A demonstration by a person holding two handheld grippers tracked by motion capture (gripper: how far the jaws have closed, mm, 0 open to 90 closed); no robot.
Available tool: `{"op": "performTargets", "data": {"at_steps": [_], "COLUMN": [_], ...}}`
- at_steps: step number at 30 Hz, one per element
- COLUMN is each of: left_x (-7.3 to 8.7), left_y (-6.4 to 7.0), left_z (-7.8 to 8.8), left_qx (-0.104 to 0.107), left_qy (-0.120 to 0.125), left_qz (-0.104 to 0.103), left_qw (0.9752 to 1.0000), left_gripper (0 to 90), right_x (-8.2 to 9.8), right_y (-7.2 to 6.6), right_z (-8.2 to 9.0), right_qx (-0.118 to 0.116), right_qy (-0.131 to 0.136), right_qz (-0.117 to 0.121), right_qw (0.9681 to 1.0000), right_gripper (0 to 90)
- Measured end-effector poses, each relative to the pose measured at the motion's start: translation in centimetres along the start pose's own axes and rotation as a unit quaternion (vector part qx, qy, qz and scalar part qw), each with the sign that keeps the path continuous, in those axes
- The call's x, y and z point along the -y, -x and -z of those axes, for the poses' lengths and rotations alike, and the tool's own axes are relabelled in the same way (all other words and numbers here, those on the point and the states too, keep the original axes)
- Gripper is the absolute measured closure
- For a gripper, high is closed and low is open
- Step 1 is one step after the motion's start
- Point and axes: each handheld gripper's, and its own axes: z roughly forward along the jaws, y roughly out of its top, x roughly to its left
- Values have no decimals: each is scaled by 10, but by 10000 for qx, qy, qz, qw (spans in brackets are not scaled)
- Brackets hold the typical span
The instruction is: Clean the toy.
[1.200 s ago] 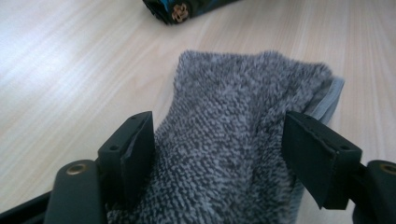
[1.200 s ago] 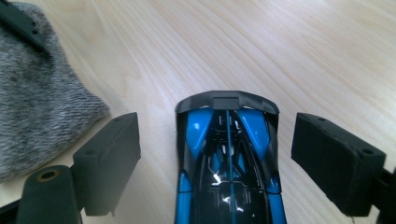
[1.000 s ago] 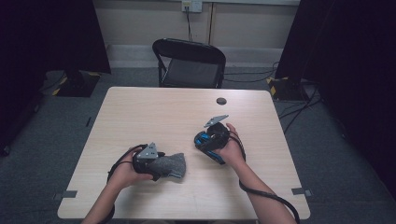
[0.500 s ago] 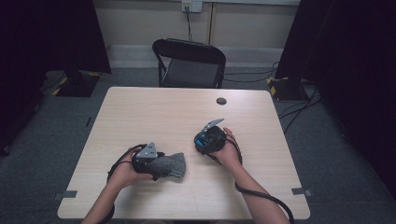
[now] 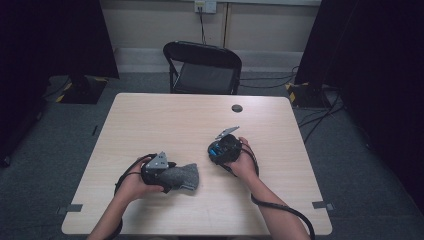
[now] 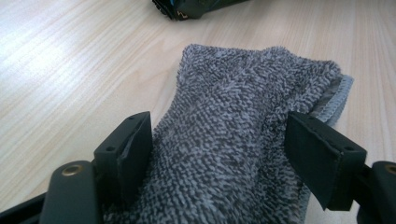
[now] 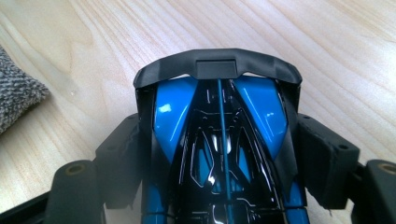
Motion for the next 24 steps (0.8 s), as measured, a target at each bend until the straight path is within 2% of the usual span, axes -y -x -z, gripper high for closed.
{"op": "performTargets", "data": {"at_steps": [4,8,14,19,24], "left_x": [-2,-5,-11,-10,-3], "left_y": [-1,-4,-6,-6,-7], "left_z": [2,4,6,4,-1], "left_qx": [-18,-23,3,20,-8], "left_qy": [104,138,214,141,-86], "left_qz": [64,79,-6,-24,-40], "left_qw": [9999,9999,9998,9999,10000], "left_gripper": [241,242,252,272,293], "right_x": [0,-1,4,5,3], "right_y": [1,4,4,2,0], "right_z": [2,10,20,28,35], "right_qx": [-52,-217,-289,-384,-439], "right_qy": [51,181,280,359,387], "right_qz": [-1,-129,-125,-69,16], "right_qw": [10000,9995,9991,9986,9983], "right_gripper": [257,257,258,258,258]}}
